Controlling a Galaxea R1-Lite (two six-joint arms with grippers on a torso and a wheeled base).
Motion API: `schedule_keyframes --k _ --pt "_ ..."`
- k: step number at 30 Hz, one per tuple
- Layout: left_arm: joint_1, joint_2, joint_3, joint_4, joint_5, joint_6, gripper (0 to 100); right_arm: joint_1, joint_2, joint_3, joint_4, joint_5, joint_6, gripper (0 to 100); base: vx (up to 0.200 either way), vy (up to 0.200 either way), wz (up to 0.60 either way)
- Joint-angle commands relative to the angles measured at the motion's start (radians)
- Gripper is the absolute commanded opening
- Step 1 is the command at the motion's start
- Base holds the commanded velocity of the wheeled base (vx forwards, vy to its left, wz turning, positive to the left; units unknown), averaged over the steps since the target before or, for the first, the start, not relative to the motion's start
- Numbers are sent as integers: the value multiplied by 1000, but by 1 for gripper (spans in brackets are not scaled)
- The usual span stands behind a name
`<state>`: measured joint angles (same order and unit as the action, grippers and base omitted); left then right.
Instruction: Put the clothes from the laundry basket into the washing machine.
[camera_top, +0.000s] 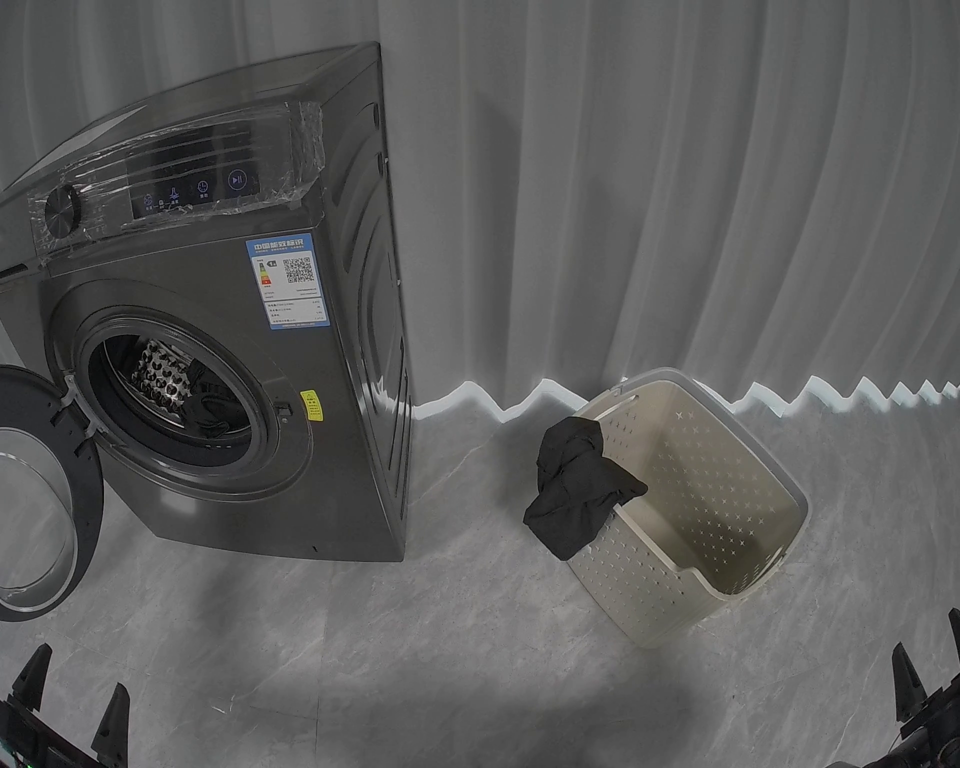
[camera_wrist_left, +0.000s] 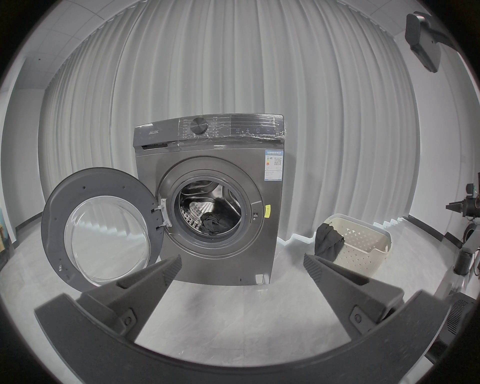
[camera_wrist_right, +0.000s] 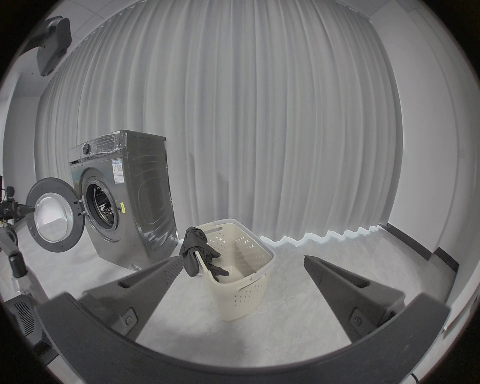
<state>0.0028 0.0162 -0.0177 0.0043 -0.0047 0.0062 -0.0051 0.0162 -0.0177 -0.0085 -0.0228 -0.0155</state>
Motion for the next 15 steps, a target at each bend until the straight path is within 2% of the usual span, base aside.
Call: schedule_keyframes --k 1,2,3,5,6,8,9,10,11,13,14,15 --pt "0 -16 16 0 0 -2 100 2 -16 -24 -39 6 -4 100 0 0 0" --pt "0 -16 16 0 0 -2 100 2 -16 -24 -39 6 -4 100 200 0 0" --pt "0 -16 16 0 -1 0 100 7 -16 -143 -61 14 -4 100 200 0 0" --pt "0 -16 16 0 -1 1 100 8 -7 -200 -45 18 -4 100 200 0 0" --pt "0 -16 16 0 -1 1 100 8 34 -239 15 38 -9 100 200 0 0" --pt "0 -16 16 0 -1 1 100 11 93 -245 82 87 -9 100 200 0 0" --pt "0 -16 16 0 -1 0 100 14 134 -242 105 132 -6 100 200 0 0" --pt "0 -16 16 0 -1 1 100 19 182 -239 127 195 0 100 200 0 0" --pt "0 -16 16 0 -1 1 100 28 223 -234 142 277 2 100 0 0 0" --pt "0 -16 16 0 -1 0 100 34 303 -232 157 403 5 100 0 0 0" --pt "0 -16 16 0 -1 1 100 30 363 -232 148 434 -6 100 0 0 0" --pt "0 -16 16 0 -1 1 100 25 449 -235 139 442 -14 100 0 0 0"
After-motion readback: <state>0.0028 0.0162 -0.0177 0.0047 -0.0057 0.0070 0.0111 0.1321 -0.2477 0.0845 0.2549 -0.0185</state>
